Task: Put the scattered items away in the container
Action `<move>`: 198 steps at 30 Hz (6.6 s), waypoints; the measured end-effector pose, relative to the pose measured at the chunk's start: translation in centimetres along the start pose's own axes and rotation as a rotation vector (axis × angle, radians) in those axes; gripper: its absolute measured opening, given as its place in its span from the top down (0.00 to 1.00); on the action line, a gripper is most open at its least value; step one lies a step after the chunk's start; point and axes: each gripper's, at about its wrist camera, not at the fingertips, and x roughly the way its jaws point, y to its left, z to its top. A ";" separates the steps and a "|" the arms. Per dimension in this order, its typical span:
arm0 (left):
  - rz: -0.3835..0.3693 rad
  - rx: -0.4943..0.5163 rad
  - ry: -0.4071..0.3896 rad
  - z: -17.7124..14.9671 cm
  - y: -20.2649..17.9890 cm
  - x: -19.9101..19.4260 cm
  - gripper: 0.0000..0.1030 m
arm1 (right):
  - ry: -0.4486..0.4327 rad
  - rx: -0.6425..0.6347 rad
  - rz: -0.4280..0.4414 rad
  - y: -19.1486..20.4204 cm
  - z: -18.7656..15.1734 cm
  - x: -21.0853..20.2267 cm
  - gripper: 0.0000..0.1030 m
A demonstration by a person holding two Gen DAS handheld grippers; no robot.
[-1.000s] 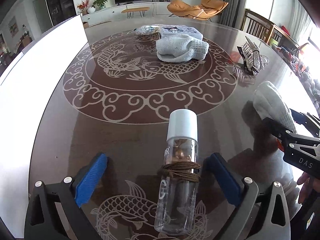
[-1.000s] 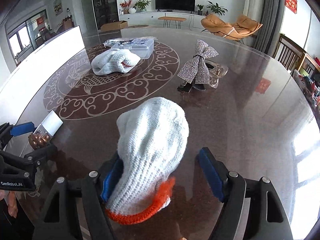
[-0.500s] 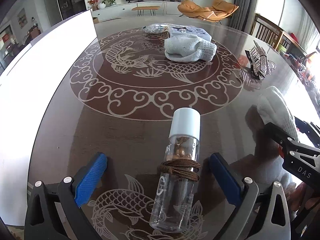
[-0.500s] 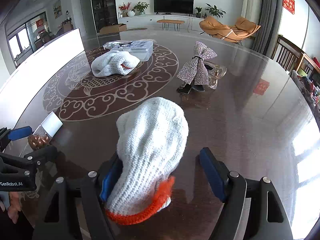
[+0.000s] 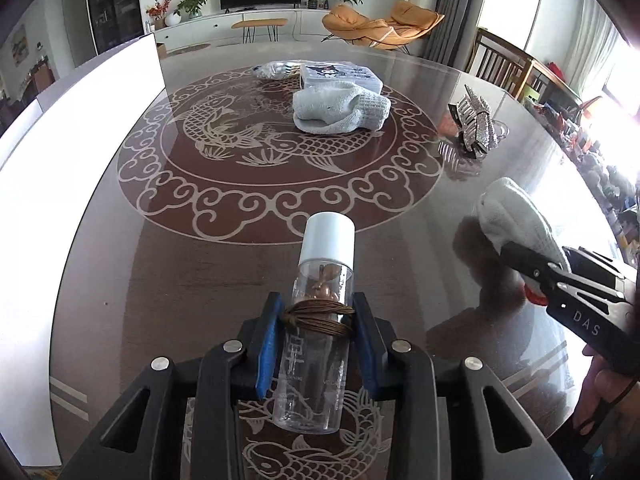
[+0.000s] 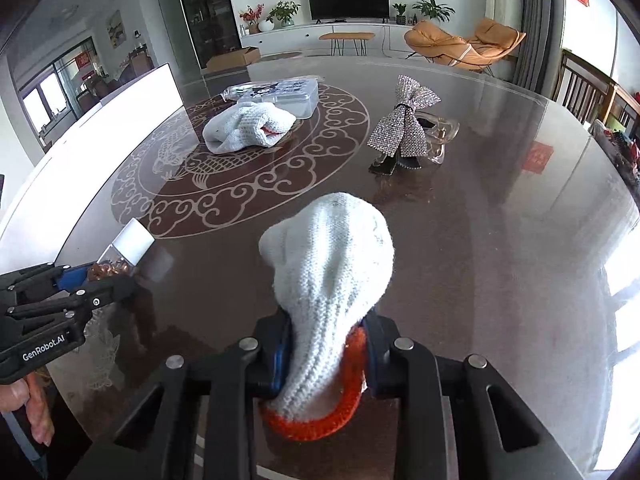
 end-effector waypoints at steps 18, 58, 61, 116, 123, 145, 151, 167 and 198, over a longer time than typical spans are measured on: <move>0.191 -0.313 -0.234 6.7 24.3 -15.8 0.67 | -0.188 -0.305 0.422 26.2 15.4 -5.2 0.72; 0.053 0.038 0.019 3.5 -2.3 1.8 0.11 | -0.012 0.006 -0.108 0.1 2.0 -1.1 0.34; 0.094 0.063 0.023 3.7 -3.3 4.3 0.09 | 0.008 0.050 -0.134 -2.0 1.6 -0.4 0.34; 0.147 -0.035 -0.048 8.1 -1.3 7.4 0.00 | -0.027 0.105 -0.203 -3.4 5.9 6.0 0.16; 0.146 -0.035 -0.048 8.2 -1.2 7.5 0.00 | -0.027 0.105 -0.203 -3.4 5.8 6.1 0.16; 0.146 -0.035 -0.048 8.2 -1.3 7.5 0.00 | -0.027 0.106 -0.203 -3.5 5.9 6.1 0.16; 0.147 -0.036 -0.049 8.2 -1.3 7.5 0.00 | -0.027 0.106 -0.203 -3.5 5.9 6.1 0.16; 0.147 -0.036 -0.049 8.2 -1.3 7.5 0.00 | -0.027 0.106 -0.203 -3.4 5.9 6.0 0.16; 0.147 -0.036 -0.049 8.1 -1.3 7.5 0.00 | -0.027 0.107 -0.204 -3.4 5.9 6.1 0.16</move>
